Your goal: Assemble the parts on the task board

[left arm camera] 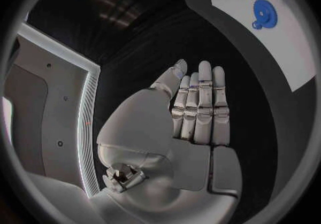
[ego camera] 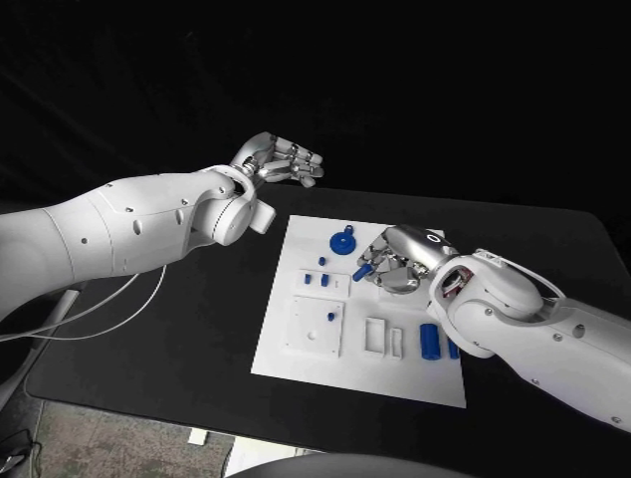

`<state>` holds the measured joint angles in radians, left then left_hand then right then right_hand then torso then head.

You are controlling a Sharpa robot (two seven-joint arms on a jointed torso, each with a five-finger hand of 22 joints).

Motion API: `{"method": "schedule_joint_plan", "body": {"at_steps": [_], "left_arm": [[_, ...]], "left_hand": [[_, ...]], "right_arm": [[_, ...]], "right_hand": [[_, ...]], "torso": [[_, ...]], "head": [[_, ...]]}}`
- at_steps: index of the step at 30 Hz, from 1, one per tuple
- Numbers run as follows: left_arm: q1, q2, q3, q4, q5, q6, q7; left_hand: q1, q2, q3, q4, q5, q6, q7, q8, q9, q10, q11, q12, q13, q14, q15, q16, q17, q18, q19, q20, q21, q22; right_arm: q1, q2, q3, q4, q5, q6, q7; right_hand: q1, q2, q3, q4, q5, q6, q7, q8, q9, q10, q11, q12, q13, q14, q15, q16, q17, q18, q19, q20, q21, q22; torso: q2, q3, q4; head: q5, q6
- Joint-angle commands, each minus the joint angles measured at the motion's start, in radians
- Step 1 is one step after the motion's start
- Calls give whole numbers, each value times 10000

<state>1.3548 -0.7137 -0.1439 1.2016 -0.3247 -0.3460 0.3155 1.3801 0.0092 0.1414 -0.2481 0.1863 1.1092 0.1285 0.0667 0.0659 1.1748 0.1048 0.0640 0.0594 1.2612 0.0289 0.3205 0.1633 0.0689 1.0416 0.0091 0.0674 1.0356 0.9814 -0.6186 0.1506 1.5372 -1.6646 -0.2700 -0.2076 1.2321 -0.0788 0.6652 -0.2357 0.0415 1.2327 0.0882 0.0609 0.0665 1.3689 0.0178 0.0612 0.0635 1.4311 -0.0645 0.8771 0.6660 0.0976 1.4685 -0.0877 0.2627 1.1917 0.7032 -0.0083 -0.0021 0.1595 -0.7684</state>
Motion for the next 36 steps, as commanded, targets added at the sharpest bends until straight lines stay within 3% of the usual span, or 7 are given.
{"method": "schedule_joint_plan", "body": {"at_steps": [1, 7, 15, 21, 24, 30, 36], "left_arm": [[9, 68, 7, -34, 60, 128, 76], [9, 180, 3, -122, 70, 153, 69], [9, 316, -11, -190, 81, 188, 59], [8, 413, -15, -214, 91, 217, 55], [8, 446, -17, -218, 93, 232, 49], [8, 497, -20, -218, 95, 254, 42], [7, 526, -21, -232, 96, 266, 37]], "left_hand": [[-3, 120, -42, 4, -21, -54, 18, -22, -8, -67, -34, -20, -14, 7, 56, -37, 14, -157, 31, 45, 20, -10], [-3, 120, -42, 4, -21, -54, 18, -22, -8, -67, -34, -20, -14, 7, 56, -37, 14, -157, 31, 45, 20, -10], [-2, 135, -44, 6, -35, -52, 19, -21, -8, -64, -34, -21, -14, 1, 59, -40, 14, -160, 23, 46, 19, -13], [-2, 135, -44, 6, -35, -52, 19, -21, -8, -64, -34, -21, -14, 1, 59, -40, 14, -160, 23, 46, 19, -13], [-2, 135, -44, 6, -35, -52, 19, -21, -8, -64, -34, -21, -14, 1, 59, -40, 14, -160, 23, 46, 19, -13], [-2, 135, -44, 6, -35, -52, 19, -21, -8, -64, -34, -21, -14, 1, 59, -40, 14, -160, 23, 46, 19, -13], [-2, 135, -44, 6, -35, -52, 19, -21, -8, -64, -34, -21, -14, 1, 59, -40, 14, -160, 23, 46, 19, -13]], "right_arm": [[-12, 227, -119, -12, -193, 242, 264], [-16, 704, -435, -63, -658, 334, 326], [-17, 1187, -724, -134, -1057, 490, 357], [-19, 1570, -1082, -346, -1463, 550, 339], [-20, 1699, -1200, -452, -1777, 467, 275], [-24, 1883, -1349, -640, -2283, 509, 110], [-25, 1906, -1444, -678, -2437, 906, 68]], "right_hand": [[-27, 123, -37, -28, 66, 151, -76, 37, 49, 73, -2, -4, -7, 16, -57, -42, 18, 68, 242, -77, -47, 19], [-35, 133, -32, -61, 66, 156, -76, 35, 48, 72, 0, -4, -8, 16, -56, -54, 29, 70, 248, -78, -61, 42], [-48, 150, -31, -112, 66, 161, -78, 36, 48, 74, 0, -3, -8, 16, -56, -61, 46, 74, 248, -76, -78, 75], [-77, 176, -33, -171, 66, 164, -78, 36, 48, 74, 1, -4, -9, 17, -56, -69, 65, 78, 252, -75, -96, 120], [-81, 178, -28, -189, 66, 168, -80, 38, 48, 73, 1, -5, -9, 20, -56, -71, 69, 80, 256, -76, -100, 132], [-110, 138, 59, -238, 66, 203, -90, 37, 48, 111, -9, -4, -9, 60, -69, -74, 82, 91, 288, -88, -95, 181], [-125, 133, 55, -243, 66, 218, -93, 38, 49, 127, -15, -3, -8, 66, -70, -74, 88, 90, 290, -88, -95, 196]], "torso": [[9, 2, 26], [12, -3, 12], [4, -13, -11], [40, 8, 46], [48, 10, 66], [58, 0, 108], [48, 4, 80]], "head": [[85, 16], [184, 22], [269, -2], [301, -11], [335, -28], [380, -82], [409, -126]]}}
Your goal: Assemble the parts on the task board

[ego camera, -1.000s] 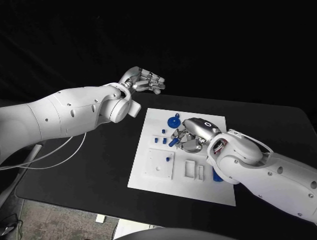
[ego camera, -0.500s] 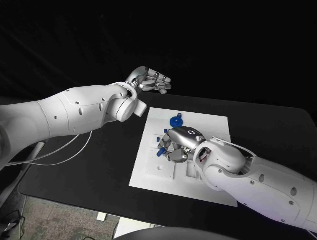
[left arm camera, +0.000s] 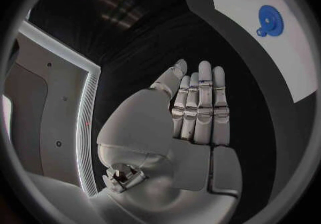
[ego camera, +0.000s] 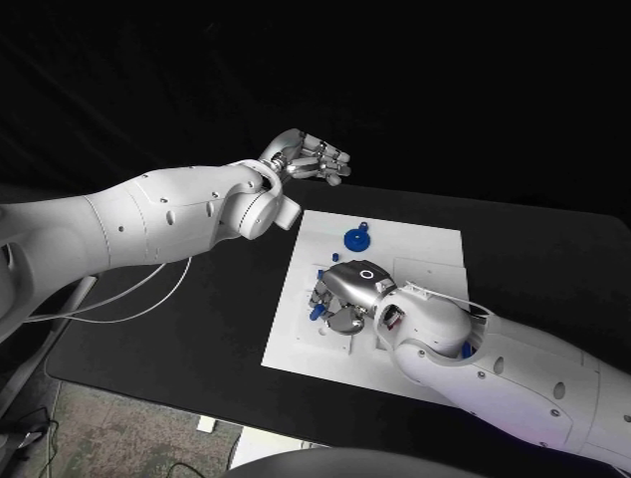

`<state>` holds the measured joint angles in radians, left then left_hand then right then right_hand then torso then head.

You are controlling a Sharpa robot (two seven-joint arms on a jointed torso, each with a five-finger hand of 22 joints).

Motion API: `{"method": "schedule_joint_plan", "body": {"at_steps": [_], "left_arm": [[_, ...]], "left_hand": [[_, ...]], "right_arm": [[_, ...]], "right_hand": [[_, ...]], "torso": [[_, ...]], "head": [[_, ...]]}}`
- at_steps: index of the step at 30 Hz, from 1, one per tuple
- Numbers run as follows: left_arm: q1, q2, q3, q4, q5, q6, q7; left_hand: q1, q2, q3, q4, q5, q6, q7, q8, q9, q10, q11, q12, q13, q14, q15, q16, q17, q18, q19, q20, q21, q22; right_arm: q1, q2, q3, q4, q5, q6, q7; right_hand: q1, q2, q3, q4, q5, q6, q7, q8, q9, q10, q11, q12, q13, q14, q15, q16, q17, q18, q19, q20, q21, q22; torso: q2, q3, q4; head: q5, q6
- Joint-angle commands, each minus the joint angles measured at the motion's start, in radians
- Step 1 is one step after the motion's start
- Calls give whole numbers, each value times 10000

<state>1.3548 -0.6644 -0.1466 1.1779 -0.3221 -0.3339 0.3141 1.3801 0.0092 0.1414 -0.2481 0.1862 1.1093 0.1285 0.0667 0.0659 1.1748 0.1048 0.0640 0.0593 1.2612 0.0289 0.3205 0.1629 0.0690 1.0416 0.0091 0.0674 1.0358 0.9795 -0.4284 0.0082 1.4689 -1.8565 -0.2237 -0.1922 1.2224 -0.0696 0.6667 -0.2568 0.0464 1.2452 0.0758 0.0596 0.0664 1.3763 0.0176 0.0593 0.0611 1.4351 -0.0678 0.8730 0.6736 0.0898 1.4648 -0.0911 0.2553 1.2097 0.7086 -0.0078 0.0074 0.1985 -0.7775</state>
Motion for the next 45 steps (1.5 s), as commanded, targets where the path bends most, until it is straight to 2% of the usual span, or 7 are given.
{"method": "schedule_joint_plan", "body": {"at_steps": [1, 14, 37, 45], "left_arm": [[8, 36, 7, 3, 70, 148, 51], [1, 26, 3, -29, 71, 167, 40], [-1, 5, 0, -64, 71, 202, 16], [-1, 3, -1, -66, 71, 212, 9]], "left_hand": [[-2, 135, -44, 6, -35, -52, 19, -22, -8, -65, -33, -21, -14, 0, 59, -40, 17, -160, 23, 46, 19, -14], [-8, 147, -55, 15, -34, -64, 22, -22, -8, -76, -30, -21, -14, -9, 63, -42, 18, -161, 14, 50, 17, -28], [-8, 147, -55, 15, -34, -64, 22, -22, -8, -76, -30, -21, -14, -9, 63, -42, 18, -161, 14, 50, 17, -28], [-8, 147, -57, 16, -35, -65, 22, -22, -8, -78, -29, -21, -14, -10, 63, -42, 18, -161, 14, 51, 17, -31]], "right_arm": [[-7, -7, -34, 12, -529, 499, -95], [-7, -242, -88, 137, -555, 825, -167], [-66, -377, -90, 391, -489, 687, -82], [-79, -360, -90, 444, -483, 697, -67]], "right_hand": [[-29, 43, 33, -35, 17, 96, 30, 50, 50, 54, -14, 15, 15, 26, -37, -34, 14, 165, 326, -53, -22, 20], [-25, 63, -3, -91, 17, 111, 28, 51, 50, 69, -17, 16, 16, 26, -40, -40, 26, 165, 324, -56, -32, 47], [-59, 95, -28, -144, 16, 139, 19, 51, 49, 92, -25, 15, 15, 29, -46, -63, 33, 159, 330, -61, -59, 77], [-71, 103, -32, -160, 16, 148, 16, 48, 48, 103, -29, 15, 14, 42, -47, -79, 31, 154, 341, -63, -76, 86]], "torso": [[-7, 0, -22], [0, 15, -19], [-14, -3, -23], [-9, 2, -23]], "head": [[21, -51], [71, -92], [62, -161], [58, -180]]}}
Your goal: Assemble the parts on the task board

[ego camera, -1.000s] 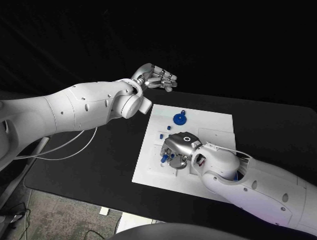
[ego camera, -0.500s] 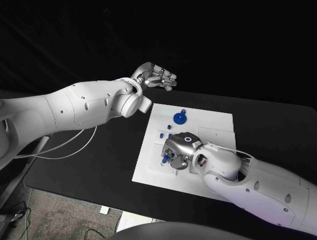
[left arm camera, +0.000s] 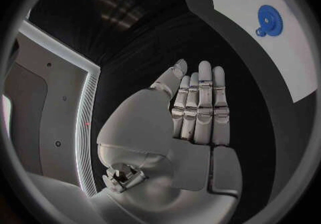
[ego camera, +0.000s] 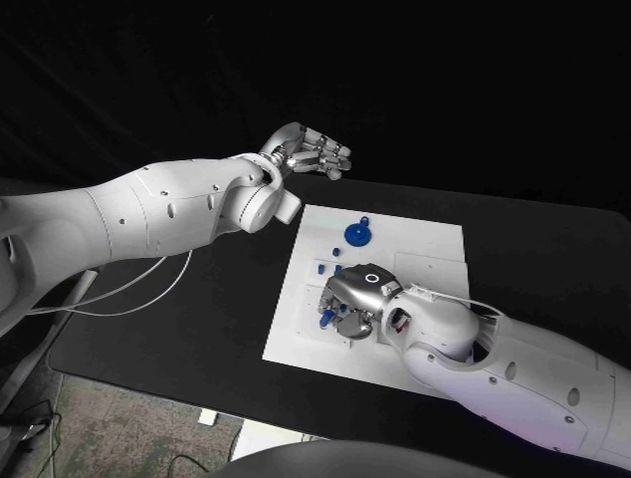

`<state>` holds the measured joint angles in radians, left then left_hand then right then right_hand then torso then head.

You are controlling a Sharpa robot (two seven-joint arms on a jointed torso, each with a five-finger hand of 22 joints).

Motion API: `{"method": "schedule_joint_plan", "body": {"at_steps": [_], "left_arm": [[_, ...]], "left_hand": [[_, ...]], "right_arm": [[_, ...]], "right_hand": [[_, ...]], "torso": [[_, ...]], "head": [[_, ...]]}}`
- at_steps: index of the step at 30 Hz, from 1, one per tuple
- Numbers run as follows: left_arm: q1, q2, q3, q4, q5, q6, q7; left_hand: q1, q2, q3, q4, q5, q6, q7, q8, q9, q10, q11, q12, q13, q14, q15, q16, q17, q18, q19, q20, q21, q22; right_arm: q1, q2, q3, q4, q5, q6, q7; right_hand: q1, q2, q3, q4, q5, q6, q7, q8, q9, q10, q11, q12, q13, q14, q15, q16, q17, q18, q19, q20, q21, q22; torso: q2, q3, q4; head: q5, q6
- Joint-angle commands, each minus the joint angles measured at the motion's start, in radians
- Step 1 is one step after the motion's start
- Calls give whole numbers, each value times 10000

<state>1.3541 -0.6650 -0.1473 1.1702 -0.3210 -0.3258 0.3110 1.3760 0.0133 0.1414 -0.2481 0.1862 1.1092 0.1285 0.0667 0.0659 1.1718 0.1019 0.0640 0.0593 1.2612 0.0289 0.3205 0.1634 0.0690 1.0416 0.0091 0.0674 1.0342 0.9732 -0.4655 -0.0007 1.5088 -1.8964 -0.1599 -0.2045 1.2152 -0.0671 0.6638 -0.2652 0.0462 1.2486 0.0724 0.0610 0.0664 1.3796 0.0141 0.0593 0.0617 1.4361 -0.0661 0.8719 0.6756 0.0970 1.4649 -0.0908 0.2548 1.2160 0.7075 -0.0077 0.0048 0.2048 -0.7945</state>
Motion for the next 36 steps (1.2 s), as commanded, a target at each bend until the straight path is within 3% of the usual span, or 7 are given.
{"method": "schedule_joint_plan", "body": {"at_steps": [1, 8, 27, 36], "left_arm": [[5, 8, 6, 12, 60, 131, 38], [5, 3, 5, 14, 60, 134, 35], [5, -7, 3, 10, 60, 150, 20], [5, -1, 3, 13, 60, 153, 22]], "left_hand": [[39, 109, -72, 21, -43, -77, 26, -22, -8, -61, 5, -20, -13, -17, 67, -40, 15, -160, 11, 55, 18, -44], [39, 109, -72, 21, -43, -77, 26, -22, -8, -61, 5, -20, -13, -17, 67, -40, 15, -160, 11, 55, 18, -44], [39, 109, -72, 21, -43, -77, 26, -22, -8, -61, 5, -20, -13, -17, 67, -40, 15, -160, 11, 55, 18, -44], [39, 109, -72, 21, -43, -77, 26, -22, -8, -61, 5, -20, -13, -17, 67, -40, 15, -160, 11, 55, 18, -44]], "right_arm": [[-17, 14, -1, 48, -84, 73, 55], [-22, 9, -1, 32, -83, 202, 47], [-23, 20, -34, -68, -99, 502, 17], [-26, 149, -118, -227, -262, 459, -6]], "right_hand": [[0, 78, -2, -76, 19, 114, 51, 34, 49, 70, 7, 15, 9, 31, -64, -68, 11, 83, 340, -66, -71, 23], [0, 78, -2, -76, 19, 114, 51, 34, 49, 70, 7, 15, 9, 31, -64, -68, 11, 83, 340, -66, -71, 23], [2, 91, -22, -96, 19, 111, 52, 33, 49, 71, 7, 14, 9, 23, -63, -78, 20, 79, 337, -65, -92, 41], [1, 99, -22, -99, 19, 106, 53, 33, 48, 62, 10, 13, 8, 23, -61, -81, 22, 79, 337, -64, -103, 45]], "torso": [[3, 1, 3], [-4, -10, 4], [1, 3, 1], [-1, 0, 9]], "head": [[-5, -10], [-11, -22], [-48, -28], [-61, -29]]}}
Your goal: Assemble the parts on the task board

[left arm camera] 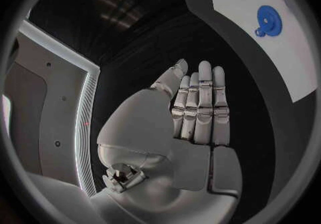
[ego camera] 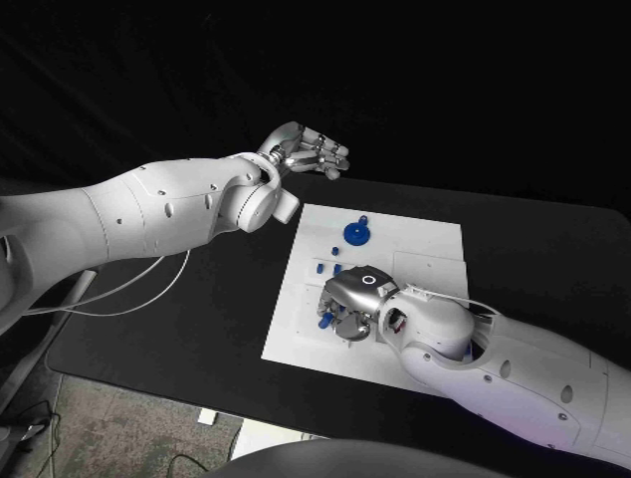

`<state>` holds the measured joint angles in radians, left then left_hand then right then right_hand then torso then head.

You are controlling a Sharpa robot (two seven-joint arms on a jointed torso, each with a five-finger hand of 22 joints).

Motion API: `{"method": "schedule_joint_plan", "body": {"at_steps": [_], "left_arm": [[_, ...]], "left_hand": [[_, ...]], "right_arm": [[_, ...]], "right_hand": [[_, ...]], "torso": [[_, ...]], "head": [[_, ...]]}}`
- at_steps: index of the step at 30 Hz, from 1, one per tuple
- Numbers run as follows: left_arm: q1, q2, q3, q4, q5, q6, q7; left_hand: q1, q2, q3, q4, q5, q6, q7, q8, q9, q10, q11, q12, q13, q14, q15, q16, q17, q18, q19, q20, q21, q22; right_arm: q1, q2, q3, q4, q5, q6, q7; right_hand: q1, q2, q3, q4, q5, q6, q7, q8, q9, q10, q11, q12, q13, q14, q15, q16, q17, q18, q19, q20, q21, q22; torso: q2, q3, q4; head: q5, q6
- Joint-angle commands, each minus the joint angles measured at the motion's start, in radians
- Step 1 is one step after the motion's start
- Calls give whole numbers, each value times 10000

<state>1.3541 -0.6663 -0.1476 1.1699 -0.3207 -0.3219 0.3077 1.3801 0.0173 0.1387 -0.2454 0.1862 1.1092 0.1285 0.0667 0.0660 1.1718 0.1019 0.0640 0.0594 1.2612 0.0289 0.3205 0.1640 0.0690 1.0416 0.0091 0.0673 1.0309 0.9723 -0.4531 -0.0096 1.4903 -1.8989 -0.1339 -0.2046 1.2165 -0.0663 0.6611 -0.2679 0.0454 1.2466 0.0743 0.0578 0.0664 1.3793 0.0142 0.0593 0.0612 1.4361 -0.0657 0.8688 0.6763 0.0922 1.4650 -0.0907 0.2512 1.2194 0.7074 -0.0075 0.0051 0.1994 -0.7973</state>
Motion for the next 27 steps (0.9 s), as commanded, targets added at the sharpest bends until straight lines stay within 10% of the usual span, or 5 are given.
{"method": "schedule_joint_plan", "body": {"at_steps": [1, 15, 17, 27], "left_arm": [[6, 13, 7, 16, 57, 114, 55], [6, 30, 7, 17, 57, 114, 53], [6, 31, 7, 15, 57, 113, 53], [6, 22, 7, 10, 57, 118, 51]], "left_hand": [[-1, 68, -45, -6, -43, -77, 26, -22, -8, -61, 4, -20, -14, -17, 67, -40, 9, -160, 11, 55, 18, -11], [-1, 68, -45, -6, -43, -77, 26, -22, -8, -61, 4, -20, -14, -17, 67, -40, 9, -160, 11, 55, 18, -11], [-1, 68, -45, -6, -43, -77, 26, -22, -8, -61, 4, -20, -14, -17, 67, -40, 9, -160, 11, 55, 18, -11], [16, 81, -53, -4, 10, -74, 27, -22, -8, -65, 6, -19, -14, -25, 68, -43, 6, -160, 7, 55, 23, -34]], "right_arm": [[-17, 31, -35, -49, -250, 199, -7], [-18, 296, -218, -178, -360, 227, -48], [-18, 310, -226, -178, -283, 158, -11], [-17, 245, -240, -229, 195, -191, 93]], "right_hand": [[-11, 91, 5, -72, 26, 125, 34, 66, 48, 65, 8, 13, 13, 23, -65, -50, 15, 128, 337, -65, -67, 10], [-85, 28, 77, -55, 100, 20, 74, 50, 34, -69, 56, 5, 13, 11, -7, -83, -14, 129, 321, -18, -108, 15], [-215, -245, -312, -45, 1031, -169, 124, 50, 21, -277, 109, 10, 13, 17, 51, -67, -36, 152, 324, 45, -118, 15], [-335, -632, -2960, 314, 1769, -1597, 446, 47, -30, -1939, 608, 7, -18, 26, 480, 78, -245, 411, 403, 488, -337, -423]], "torso": [[0, -2, 6], [-5, -18, 16], [-9, -14, 12], [-5, -4, -4]], "head": [[-7, -2], [-12, -12], [-1, -14], [-58, 11]]}}
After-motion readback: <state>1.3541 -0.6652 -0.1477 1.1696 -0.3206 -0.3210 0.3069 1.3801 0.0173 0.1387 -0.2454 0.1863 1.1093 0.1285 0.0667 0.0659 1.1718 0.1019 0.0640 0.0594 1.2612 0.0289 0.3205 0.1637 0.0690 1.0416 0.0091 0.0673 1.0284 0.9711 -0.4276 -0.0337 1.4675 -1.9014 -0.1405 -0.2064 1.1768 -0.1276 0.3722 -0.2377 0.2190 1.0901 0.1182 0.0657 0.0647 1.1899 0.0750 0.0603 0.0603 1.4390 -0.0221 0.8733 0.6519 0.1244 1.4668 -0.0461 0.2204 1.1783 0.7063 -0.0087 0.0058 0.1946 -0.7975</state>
